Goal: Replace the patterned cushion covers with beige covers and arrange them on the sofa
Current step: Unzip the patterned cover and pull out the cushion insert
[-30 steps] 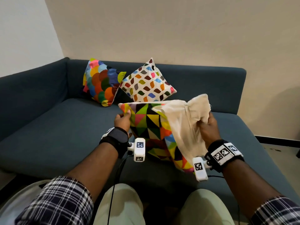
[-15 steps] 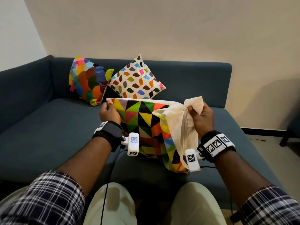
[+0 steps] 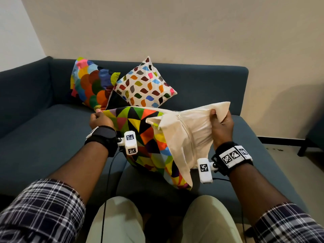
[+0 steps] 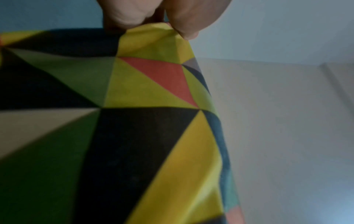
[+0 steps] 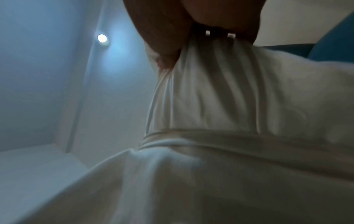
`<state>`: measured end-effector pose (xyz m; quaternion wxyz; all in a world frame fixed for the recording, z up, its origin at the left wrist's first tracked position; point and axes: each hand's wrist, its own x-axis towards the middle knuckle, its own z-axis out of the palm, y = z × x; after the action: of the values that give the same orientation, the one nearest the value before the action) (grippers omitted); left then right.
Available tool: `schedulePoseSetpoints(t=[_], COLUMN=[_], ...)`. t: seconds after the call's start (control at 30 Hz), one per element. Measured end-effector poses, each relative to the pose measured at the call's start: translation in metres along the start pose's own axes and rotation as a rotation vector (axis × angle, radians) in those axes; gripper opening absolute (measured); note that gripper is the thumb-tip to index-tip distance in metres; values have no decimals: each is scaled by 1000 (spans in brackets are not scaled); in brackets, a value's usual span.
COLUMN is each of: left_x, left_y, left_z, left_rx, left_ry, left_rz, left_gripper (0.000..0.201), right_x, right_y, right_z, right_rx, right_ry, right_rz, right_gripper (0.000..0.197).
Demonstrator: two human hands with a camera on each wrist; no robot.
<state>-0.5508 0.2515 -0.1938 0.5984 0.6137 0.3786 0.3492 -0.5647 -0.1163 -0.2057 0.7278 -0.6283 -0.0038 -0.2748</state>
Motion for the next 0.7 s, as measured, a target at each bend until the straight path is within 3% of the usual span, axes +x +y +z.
schedulePoseSetpoints(t=[0.1,0.17,0.27,0.33,0.4,0.47,0.5,0.57,0.7], left_x=[-5,-8,-20,-38,-73,-120,-143,-177,-164], left_y=[-7,-11,-4,6,16,18,16,3,-19], left_z=[0,-1,0,6,13,16,17,21,27], left_rx=[35,84,159,232,257,483,661,878,929], left_ry=[-45,-48,7,-29,-316,-670,-734,-645,-566], left_rz=[57,66,182,539,1024,1262,1318,1392,1292], left_gripper=[38,33,14,29,36,60,76,104,140], right_x=[-8,-18,-33,-35,-34,-36,-37,-39,-41], right_y=[29,50,60,59,55,51,49,45,40], right_z=[-19,-34,-42,-34,-19,-1,8,23,27], right_rx=[-70,-114,-154,-163,-166,-165,-166,-154,-190], right_ry=[-199,-351,-414,-348,-343,-357,-369,-389,-343], right_rz=[189,299,361,291,216,151,115,81,23], right_gripper=[76,92,66,39,29,21,18,16,18])
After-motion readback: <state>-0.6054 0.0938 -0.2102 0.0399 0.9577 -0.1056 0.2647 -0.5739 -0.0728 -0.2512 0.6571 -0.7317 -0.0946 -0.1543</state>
